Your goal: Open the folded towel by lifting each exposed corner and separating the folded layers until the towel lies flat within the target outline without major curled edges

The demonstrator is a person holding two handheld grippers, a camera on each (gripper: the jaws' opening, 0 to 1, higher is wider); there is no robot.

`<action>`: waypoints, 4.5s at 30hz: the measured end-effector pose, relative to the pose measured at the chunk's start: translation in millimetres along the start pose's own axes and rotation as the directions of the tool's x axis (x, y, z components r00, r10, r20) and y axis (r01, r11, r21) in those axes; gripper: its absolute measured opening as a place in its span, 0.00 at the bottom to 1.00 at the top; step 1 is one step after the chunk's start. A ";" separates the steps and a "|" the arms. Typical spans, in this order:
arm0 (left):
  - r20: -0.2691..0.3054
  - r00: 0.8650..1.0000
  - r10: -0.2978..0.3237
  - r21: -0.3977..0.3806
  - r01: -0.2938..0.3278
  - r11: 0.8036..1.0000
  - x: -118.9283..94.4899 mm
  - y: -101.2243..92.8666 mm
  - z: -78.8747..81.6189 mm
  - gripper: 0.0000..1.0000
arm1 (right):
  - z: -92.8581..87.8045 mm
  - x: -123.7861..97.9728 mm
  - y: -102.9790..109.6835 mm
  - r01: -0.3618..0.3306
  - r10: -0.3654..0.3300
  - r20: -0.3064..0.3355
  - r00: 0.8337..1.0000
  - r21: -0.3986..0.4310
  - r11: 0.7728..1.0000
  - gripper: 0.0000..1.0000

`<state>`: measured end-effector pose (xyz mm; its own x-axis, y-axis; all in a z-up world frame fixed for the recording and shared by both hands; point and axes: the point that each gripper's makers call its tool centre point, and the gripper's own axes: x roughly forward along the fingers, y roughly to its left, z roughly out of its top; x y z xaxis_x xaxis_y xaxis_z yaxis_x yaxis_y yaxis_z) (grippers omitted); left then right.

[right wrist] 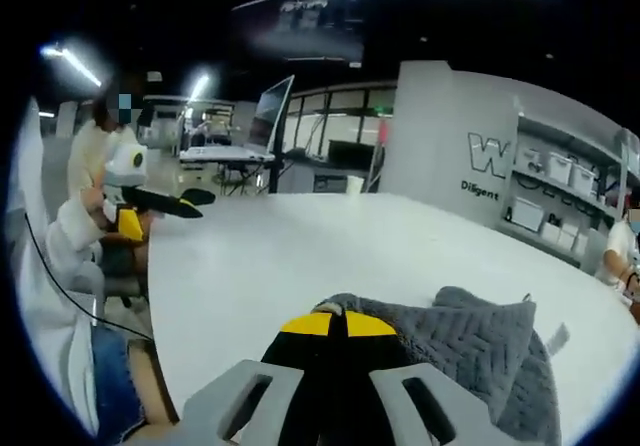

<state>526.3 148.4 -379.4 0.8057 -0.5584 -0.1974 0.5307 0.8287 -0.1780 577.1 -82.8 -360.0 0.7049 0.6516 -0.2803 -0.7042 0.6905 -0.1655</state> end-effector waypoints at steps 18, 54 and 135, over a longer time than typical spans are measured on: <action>-0.004 1.000 0.001 -0.003 -0.001 1.000 -0.1 -0.2 -2.5 0.98 | -14.8 12.0 32.7 -0.111 0.104 -0.078 0.992 -0.089 0.990 0.00; -0.019 1.000 0.006 -0.003 -0.006 1.000 0.2 -1.3 -4.4 0.98 | -22.0 -0.4 46.0 -0.178 0.174 -0.074 0.982 -0.047 0.983 0.00; -0.280 0.886 -0.371 0.329 0.451 0.829 304.2 -171.6 52.1 0.97 | -22.9 -200.3 -93.5 0.304 -0.319 -0.007 0.948 0.321 0.897 0.99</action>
<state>694.0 -161.6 -358.7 0.4431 -0.8126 -0.3786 0.8904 0.4479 0.0806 499.8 -285.0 -310.0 0.8919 0.3954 -0.2196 -0.3898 0.9182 0.0701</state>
